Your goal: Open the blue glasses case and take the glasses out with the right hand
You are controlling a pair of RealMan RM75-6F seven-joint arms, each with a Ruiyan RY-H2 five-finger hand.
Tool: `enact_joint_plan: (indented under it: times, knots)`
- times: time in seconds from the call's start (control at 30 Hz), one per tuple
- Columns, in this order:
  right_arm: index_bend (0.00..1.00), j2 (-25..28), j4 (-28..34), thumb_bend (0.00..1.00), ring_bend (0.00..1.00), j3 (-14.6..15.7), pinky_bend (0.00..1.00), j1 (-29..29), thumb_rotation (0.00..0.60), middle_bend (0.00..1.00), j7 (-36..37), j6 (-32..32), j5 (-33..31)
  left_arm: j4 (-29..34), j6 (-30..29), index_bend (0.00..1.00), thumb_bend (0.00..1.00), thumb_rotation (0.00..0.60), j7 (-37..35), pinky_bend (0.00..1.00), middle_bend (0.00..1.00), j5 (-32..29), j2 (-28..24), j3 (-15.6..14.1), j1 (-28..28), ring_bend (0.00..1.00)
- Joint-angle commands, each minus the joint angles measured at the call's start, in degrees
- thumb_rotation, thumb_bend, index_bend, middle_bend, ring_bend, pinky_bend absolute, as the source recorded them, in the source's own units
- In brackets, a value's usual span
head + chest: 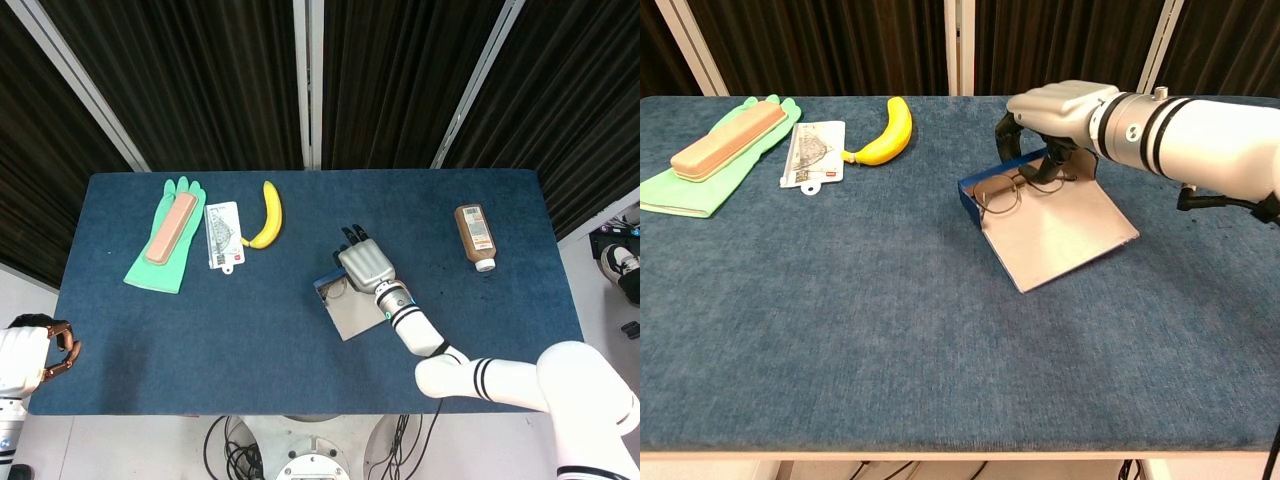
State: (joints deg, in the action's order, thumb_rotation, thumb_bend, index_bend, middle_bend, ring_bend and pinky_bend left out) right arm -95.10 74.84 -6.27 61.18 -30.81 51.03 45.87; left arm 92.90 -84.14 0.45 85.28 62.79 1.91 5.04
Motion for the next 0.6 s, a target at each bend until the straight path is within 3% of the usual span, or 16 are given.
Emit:
enact_joint_plan:
  times: [0.03, 0.33, 0.6]
  knots:
    - [0.59, -4.2, -4.4, 0.46, 0.00, -1.1, 0.00, -0.7, 0.600, 0.36, -0.2, 3.8, 3.1, 0.0, 0.0, 0.66, 0.37, 0.600, 0.0, 0.36, 0.67, 0.0, 0.0, 0.0, 0.0, 0.43]
    - [0.60, -14.6, -17.0, 0.48, 0.00, -2.4, 0.00, -2.9, 0.600, 0.37, 6.2, 13.4, 14.9, -0.1, 0.0, 0.66, 0.37, 0.600, -0.4, 0.36, 0.66, 0.0, 0.0, 0.0, 0.0, 0.43]
    - [0.61, -19.7, -25.8, 0.46, 0.00, -2.9, 0.00, -4.8, 0.600, 0.38, 8.9, 15.5, 20.0, -0.1, 0.1, 0.66, 0.37, 0.600, -0.5, 0.35, 0.66, 0.0, -0.1, 0.0, 0.0, 0.43]
